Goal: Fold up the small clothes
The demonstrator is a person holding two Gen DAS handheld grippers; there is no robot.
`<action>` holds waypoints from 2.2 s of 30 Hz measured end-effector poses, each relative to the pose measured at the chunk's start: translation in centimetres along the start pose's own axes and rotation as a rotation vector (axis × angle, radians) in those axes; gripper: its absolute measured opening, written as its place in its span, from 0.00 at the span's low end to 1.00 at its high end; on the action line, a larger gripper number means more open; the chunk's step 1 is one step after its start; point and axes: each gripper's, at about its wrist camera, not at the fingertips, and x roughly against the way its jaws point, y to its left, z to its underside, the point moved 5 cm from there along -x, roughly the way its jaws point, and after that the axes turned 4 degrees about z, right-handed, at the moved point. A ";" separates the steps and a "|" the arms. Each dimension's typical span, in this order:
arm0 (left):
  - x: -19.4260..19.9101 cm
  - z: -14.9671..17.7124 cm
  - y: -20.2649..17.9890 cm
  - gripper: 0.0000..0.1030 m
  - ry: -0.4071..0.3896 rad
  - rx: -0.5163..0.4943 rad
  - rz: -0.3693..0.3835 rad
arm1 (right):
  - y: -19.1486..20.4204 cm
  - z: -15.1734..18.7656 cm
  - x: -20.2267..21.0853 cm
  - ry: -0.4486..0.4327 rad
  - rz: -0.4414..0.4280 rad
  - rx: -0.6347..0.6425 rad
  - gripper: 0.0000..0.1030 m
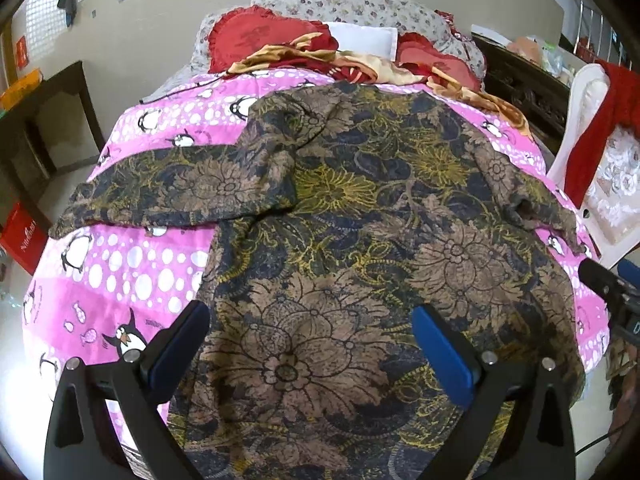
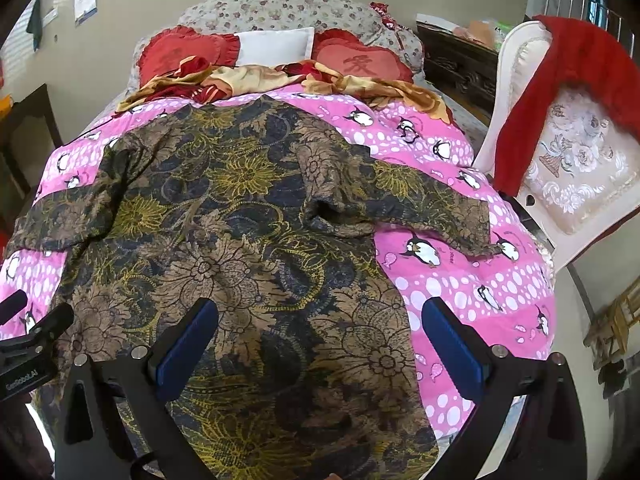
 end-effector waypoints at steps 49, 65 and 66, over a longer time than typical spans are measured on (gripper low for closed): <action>-11.8 -2.6 3.5 1.00 0.017 0.008 -0.074 | 6.4 0.3 -13.5 0.085 -0.079 0.025 1.00; -11.8 -2.7 3.5 1.00 0.017 0.007 -0.077 | 6.6 0.3 -13.3 0.079 -0.074 0.025 1.00; -11.8 -2.7 3.5 1.00 0.017 0.007 -0.077 | 6.6 0.4 -13.3 0.080 -0.079 0.021 1.00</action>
